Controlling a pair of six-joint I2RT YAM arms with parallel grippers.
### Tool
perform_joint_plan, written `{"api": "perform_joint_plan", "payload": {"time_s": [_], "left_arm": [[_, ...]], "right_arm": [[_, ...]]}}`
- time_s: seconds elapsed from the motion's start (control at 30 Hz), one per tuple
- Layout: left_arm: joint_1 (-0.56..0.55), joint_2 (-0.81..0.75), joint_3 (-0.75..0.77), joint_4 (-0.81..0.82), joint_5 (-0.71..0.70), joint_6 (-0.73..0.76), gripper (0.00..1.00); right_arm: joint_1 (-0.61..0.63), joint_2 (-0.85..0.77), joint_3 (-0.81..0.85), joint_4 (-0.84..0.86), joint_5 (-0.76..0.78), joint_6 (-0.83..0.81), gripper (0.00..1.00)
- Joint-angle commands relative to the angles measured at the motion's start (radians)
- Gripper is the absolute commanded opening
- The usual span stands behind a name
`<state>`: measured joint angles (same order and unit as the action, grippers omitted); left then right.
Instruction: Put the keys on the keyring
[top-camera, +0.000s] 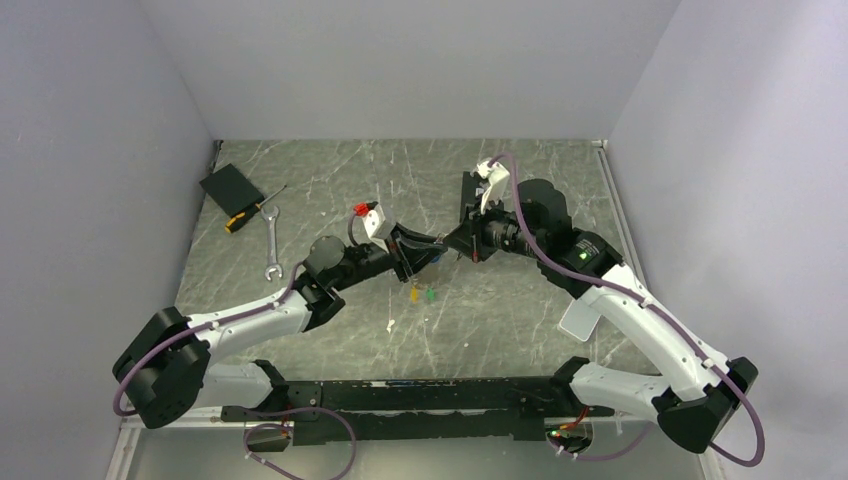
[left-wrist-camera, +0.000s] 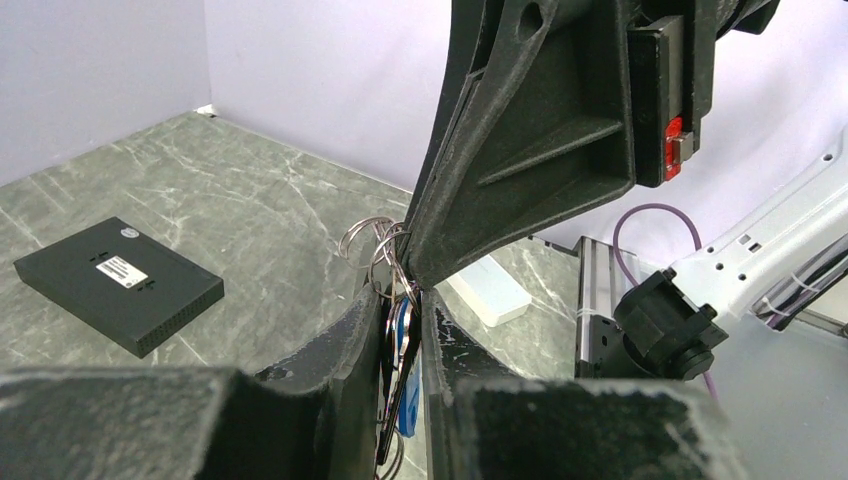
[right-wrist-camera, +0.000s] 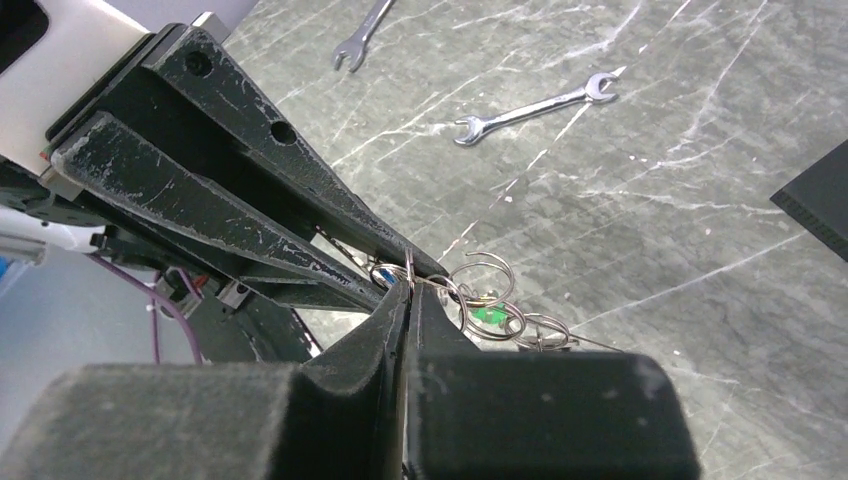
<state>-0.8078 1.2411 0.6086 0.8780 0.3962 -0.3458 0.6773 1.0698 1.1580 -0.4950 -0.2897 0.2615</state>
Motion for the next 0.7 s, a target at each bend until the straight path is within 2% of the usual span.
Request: {"api": "perform_joint_plan", "payload": {"time_s": [0.0,0.07,0.13,0.3,0.37,0.53,0.67], "left_arm": [[-0.007,-0.007,0.014,0.116,0.066,-0.004,0.00],[-0.007,-0.012,0.016,0.083,0.059,0.014,0.00],[-0.006,-0.022,0.018,0.031,0.051,0.051,0.06],[-0.002,-0.050,0.030,-0.117,0.057,0.194,0.36],[-0.001,-0.059,0.043,-0.191,0.046,0.255,0.44],[-0.002,-0.071,0.058,-0.283,0.004,0.379,0.45],[-0.002,-0.060,0.050,-0.263,-0.012,0.386,0.45]], "right_arm": [[-0.001,0.017,0.048,0.025,-0.008,-0.012,0.00],[-0.001,0.020,0.055,0.016,-0.016,-0.016,0.00],[-0.001,0.019,0.060,0.003,-0.023,-0.019,0.00],[-0.001,0.018,0.071,-0.028,-0.036,-0.007,0.00],[-0.001,0.024,0.085,-0.046,-0.043,0.005,0.00],[-0.001,0.050,0.123,-0.123,-0.088,0.027,0.00],[-0.001,0.040,0.124,-0.138,-0.088,0.054,0.00]]}}
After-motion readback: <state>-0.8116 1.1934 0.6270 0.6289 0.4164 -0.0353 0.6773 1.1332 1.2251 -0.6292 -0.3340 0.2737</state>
